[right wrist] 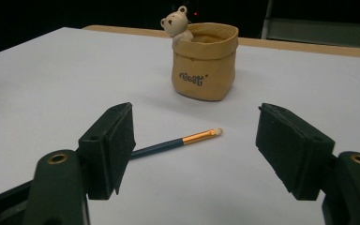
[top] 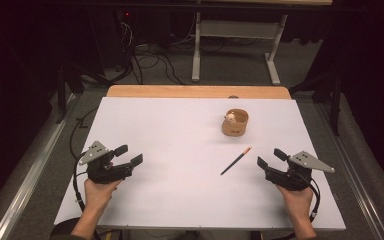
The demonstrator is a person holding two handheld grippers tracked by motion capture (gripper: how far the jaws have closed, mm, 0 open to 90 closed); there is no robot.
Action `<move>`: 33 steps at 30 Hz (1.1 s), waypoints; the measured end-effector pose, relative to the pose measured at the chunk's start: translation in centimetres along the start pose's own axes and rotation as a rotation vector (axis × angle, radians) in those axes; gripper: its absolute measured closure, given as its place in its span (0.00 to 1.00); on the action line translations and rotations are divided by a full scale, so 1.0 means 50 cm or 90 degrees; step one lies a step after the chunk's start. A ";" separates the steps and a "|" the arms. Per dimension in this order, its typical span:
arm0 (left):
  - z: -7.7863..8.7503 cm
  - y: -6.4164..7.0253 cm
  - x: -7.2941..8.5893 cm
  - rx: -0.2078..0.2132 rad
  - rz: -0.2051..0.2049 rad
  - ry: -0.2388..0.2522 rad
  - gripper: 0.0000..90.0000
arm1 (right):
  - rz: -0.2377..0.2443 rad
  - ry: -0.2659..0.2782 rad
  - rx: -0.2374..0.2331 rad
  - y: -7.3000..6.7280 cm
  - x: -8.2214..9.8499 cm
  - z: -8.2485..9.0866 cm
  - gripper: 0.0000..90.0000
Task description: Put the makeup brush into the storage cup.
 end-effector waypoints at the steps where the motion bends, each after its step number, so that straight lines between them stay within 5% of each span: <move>1: 0.001 0.000 0.000 0.000 -0.002 -0.002 0.31 | 0.000 -0.001 0.001 0.000 0.000 0.000 0.34; 33: -0.003 0.001 0.001 0.004 -0.003 -0.005 0.31 | 0.010 -0.010 0.006 -0.003 0.000 -0.003 0.34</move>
Point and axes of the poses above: each handheld gripper's, and its own axes: z roughly backward along the jaws, x roughly out of its underside, y roughly to its right, the point moved 1 cm from there along -z, roughly forward along the jaws, and after that the axes turned 8 degrees about -y, right-handed, at the moved point
